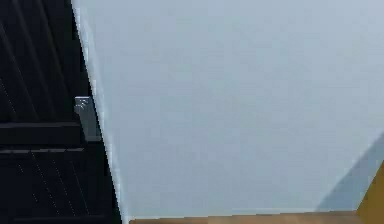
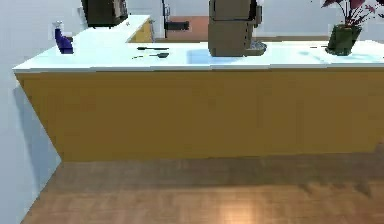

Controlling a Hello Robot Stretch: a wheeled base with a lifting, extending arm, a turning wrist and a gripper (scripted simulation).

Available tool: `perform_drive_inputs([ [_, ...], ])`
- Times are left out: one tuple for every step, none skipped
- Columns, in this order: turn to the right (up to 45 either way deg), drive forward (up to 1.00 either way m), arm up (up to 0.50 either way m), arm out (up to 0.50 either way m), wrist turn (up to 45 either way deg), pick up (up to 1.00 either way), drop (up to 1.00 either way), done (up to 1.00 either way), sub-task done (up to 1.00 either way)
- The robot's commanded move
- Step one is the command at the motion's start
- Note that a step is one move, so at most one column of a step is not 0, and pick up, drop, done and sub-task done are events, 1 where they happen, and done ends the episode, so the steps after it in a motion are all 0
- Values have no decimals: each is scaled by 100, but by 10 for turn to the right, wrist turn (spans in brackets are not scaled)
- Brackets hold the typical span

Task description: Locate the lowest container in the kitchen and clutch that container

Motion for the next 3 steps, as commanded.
perform_drive_inputs([
  [450, 0, 0, 0, 0, 0, 0, 0, 0],
  [210, 0, 0, 0, 0, 0, 0, 0, 0],
  [0, 85, 0, 0, 0, 0, 0, 0, 0],
])
